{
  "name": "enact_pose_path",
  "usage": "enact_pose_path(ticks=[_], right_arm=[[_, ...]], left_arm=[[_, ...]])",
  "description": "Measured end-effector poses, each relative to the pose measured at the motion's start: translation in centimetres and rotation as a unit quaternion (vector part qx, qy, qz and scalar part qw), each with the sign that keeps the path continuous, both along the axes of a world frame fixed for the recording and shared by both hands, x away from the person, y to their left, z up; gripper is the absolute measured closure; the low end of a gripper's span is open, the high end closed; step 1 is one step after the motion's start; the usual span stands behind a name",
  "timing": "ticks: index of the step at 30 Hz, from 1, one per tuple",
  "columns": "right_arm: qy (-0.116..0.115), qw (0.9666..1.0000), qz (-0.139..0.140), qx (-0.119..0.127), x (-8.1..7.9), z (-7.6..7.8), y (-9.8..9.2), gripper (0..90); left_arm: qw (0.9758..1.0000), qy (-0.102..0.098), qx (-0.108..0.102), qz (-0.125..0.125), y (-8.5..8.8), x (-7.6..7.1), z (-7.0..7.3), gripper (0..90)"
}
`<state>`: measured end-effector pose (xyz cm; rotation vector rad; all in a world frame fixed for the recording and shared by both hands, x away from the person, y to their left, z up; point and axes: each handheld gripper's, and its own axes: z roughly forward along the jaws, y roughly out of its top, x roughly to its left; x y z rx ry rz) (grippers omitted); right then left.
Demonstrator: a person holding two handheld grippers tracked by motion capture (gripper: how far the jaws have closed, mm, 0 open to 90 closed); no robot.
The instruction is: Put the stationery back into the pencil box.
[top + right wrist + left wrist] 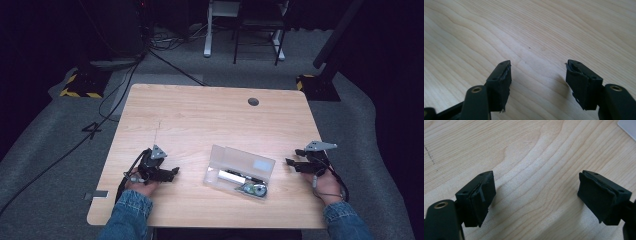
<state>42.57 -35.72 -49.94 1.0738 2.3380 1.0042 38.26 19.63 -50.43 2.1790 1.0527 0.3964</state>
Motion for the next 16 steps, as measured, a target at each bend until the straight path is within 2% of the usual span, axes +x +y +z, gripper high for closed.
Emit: enact_pose_path(ticks=[4, 7, 10, 12, 14, 16], right_arm=[[-0.003, 1.0, 0.001, 0.008, 0.03, -0.19, 0.47, 35.8], [0.005, 0.9997, -0.006, 0.022, 0.19, -0.43, 0.51, 29.0], [0.007, 0.9999, 0.001, 0.016, 0.28, -0.48, 0.79, 20.4], [0.008, 0.9999, 0.0, 0.015, 0.33, -0.5, 0.82, 18.5], [0.013, 0.9998, -0.007, 0.012, 0.41, -0.53, 0.83, 12.4], [0.014, 0.9998, -0.011, 0.01, 0.48, -0.55, 0.82, 12.0]], left_arm=[[1.0, 0.0, 0.001, -0.001, 0.01, 0.01, 0.0, 14.7], [1.0, 0.0, 0.001, 0.0, 0.01, 0.01, 0.0, 14.7], [1.0, 0.0, 0.0, 0.0, 0.0, 0.0, 0.0, 14.7], [1.0, 0.0, 0.0, 0.0, -0.01, -0.01, 0.0, 14.8], [1.0, 0.0, 0.0, 0.001, -0.02, -0.02, 0.0, 14.8], [1.0, 0.0, 0.001, 0.001, -0.02, -0.03, 0.0, 14.8]])
